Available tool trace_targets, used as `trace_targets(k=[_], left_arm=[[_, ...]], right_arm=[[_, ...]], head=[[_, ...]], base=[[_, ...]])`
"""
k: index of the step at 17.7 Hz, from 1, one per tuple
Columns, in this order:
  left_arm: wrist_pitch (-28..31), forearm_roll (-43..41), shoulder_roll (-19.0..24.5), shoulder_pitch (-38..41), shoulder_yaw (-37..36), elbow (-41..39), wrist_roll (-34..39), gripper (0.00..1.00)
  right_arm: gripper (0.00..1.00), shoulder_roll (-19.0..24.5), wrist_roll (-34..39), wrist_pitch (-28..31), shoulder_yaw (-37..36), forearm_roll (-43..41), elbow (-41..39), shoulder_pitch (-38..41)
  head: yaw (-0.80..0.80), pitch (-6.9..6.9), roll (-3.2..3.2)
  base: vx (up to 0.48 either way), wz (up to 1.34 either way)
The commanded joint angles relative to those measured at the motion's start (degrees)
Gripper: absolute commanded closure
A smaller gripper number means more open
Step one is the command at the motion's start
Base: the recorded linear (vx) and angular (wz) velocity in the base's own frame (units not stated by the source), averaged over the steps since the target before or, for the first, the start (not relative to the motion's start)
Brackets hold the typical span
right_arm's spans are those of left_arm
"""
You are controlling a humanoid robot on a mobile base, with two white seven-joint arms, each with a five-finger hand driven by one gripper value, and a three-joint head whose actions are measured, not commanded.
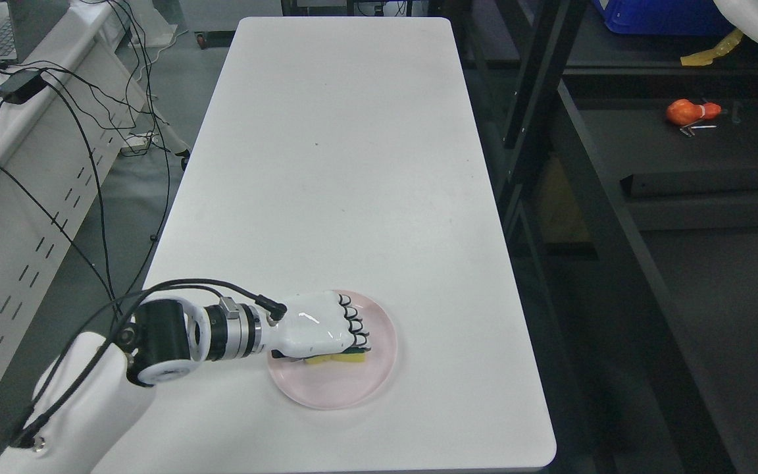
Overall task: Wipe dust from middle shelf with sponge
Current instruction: 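Lower the left hand onto the green-and-yellow sponge and grasp it, then lift the sponge off the plate with the left hand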
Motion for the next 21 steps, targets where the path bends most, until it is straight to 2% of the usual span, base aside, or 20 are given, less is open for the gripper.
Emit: trace_targets(k=[1,5,8,10,13,16,18,19,21], left_arm=[[-0.35,0.36,-3.47,0.53,4.53,0.89,-0.13,0.48],[-0.43,4.91,-6.1,1.41,10.59,0.89,-0.13,0.66],[-0.17,14.57,-6.63,1.5,14.82,0.89,-0.13,0.83],[1.14,24.84,-7.16,2.37,18.07,1.5,-0.13,0.94],[7.27,38.28,-9.43,4.57,24.29,1.68,-0.04,0.98],[19.29,52.09,-18.11,5.72,34.48,1.68,0.66,0.98],[27.3,57.47,-24.18,5.72,41.95,1.68,1.19,0.98],[29.77,58.62,-24.18,5.98,45.29,1.68,2.5,0.98],[31.81,63.0,-24.18,8.08,46.03,1.77,9.41,0.97]], right_arm=[[0.0,-1.0,0.05,0.04,0.07,0.0,-1.0,0.0],[0.0,-1.0,0.05,0.04,0.07,0.0,-1.0,0.0],[0.0,-1.0,0.05,0.04,-0.02,0.0,-1.0,0.0],[0.0,-1.0,0.05,0.04,-0.02,0.0,-1.0,0.0],[0.0,-1.0,0.05,0.04,-0.02,0.0,-1.0,0.0],[0.0,-1.0,0.05,0.04,-0.02,0.0,-1.0,0.0],[0.0,-1.0,0.05,0.04,-0.02,0.0,-1.0,0.0],[0.0,-1.0,0.05,0.04,-0.02,0.0,-1.0,0.0],[0.0,-1.0,0.05,0.04,-0.02,0.0,-1.0,0.0]], head=[[0.0,0.0,0.0],[0.0,0.0,0.0],[0.0,0.0,0.0],[0.0,0.0,0.0],[0.0,0.0,0.0],[0.0,0.0,0.0],[0.0,0.0,0.0],[0.0,0.0,0.0],[0.0,0.0,0.0]], base=[[0.0,0.0],[0.0,0.0],[0.0,0.0],[0.0,0.0],[0.0,0.0],[-0.027,0.0],[-0.049,0.0],[-0.062,0.0],[-0.099,0.0]])
